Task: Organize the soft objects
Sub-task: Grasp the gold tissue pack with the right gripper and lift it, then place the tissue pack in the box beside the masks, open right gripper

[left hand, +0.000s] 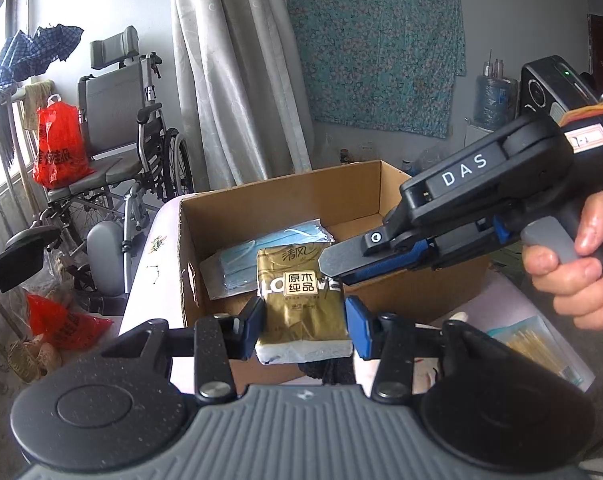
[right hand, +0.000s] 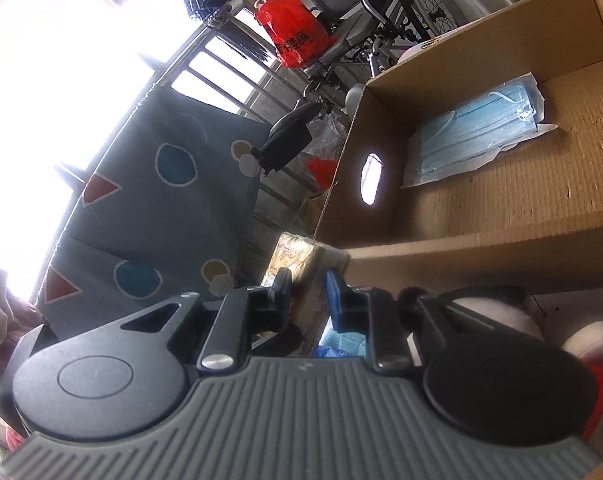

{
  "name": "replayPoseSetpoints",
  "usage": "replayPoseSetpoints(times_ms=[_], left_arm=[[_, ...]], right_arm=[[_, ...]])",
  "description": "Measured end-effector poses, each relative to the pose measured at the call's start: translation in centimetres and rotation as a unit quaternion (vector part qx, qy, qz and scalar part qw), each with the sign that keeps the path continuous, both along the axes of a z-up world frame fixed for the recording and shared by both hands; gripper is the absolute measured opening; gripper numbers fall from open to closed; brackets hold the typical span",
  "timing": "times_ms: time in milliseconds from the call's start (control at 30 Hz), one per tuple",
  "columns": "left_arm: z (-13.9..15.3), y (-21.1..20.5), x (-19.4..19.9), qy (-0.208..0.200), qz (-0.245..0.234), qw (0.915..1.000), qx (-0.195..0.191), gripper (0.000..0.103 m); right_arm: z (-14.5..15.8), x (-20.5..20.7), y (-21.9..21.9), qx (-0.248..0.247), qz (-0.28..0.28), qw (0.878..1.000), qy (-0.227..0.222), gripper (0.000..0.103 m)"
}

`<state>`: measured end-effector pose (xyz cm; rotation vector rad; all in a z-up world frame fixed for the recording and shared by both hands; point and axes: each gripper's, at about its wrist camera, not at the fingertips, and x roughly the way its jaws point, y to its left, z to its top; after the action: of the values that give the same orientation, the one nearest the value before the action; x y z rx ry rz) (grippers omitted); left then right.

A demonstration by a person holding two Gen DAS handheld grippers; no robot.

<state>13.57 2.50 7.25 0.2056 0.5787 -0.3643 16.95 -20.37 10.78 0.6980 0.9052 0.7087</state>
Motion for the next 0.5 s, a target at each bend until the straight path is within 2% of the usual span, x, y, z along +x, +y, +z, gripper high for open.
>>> replayPoseSetpoints(times_ms=[133,200,367,500], left_arm=[[-0.1,-0.7,6.2,0.012,0.012,0.9995,0.028,0.046],[-0.5,-1.4,9.6,0.023,0.021,0.9984,0.047,0.046],[-2.4,-3.0,18.5,0.062,0.04,0.9902,0.119,0.046],[-4.9,-3.3,24.2,0.112,0.06,0.9821,0.14,0.046]], right_arm=[[-0.4,6.9,0.9,-0.022,0.003,1.0,0.012,0.022],[-1.4,11.0,1.4,-0.026,0.005,0.999,0.035,0.025],[-5.5,20.6,2.9,-0.02,-0.003,0.994,0.104,0.029],[-9.0,25.8,4.8,-0.046,-0.01,0.99,0.135,0.032]])
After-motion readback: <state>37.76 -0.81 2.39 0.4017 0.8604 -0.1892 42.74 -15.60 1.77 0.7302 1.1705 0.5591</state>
